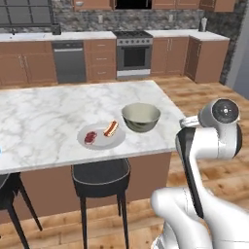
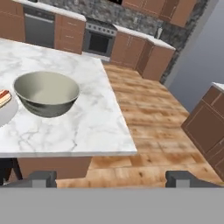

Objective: Take the smaller bowl and place it next to the appetizer plate on the dining counter , and place the larger bowl next to the plate with cooked food.

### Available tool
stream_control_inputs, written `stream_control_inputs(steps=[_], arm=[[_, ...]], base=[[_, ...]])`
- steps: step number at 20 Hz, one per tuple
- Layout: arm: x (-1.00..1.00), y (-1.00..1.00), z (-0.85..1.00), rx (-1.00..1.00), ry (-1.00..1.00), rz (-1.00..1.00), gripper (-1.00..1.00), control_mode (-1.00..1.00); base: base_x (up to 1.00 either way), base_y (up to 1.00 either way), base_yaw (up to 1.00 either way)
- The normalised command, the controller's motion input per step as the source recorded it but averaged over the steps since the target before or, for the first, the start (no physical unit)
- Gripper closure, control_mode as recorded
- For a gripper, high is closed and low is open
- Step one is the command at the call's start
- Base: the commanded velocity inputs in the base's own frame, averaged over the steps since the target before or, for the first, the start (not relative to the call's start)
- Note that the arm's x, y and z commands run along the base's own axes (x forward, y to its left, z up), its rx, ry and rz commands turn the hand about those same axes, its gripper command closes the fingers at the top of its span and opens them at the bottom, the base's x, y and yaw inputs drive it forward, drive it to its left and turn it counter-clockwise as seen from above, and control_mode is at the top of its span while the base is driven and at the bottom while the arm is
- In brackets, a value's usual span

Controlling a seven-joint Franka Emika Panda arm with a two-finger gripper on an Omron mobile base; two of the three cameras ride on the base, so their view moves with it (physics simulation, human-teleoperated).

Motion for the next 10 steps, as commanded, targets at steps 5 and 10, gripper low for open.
stream_control_inputs(steps=[5, 10], arm=[[0.0, 0.0, 0.0, 0.0, 0.0, 0.0, -1.0, 1.0], [0.0, 0.0, 0.0, 0.0, 0.0, 0.0, -1.0, 1.0]], base=[[-0.21, -1.0, 0.0], [-0.03, -1.0, 0.02]])
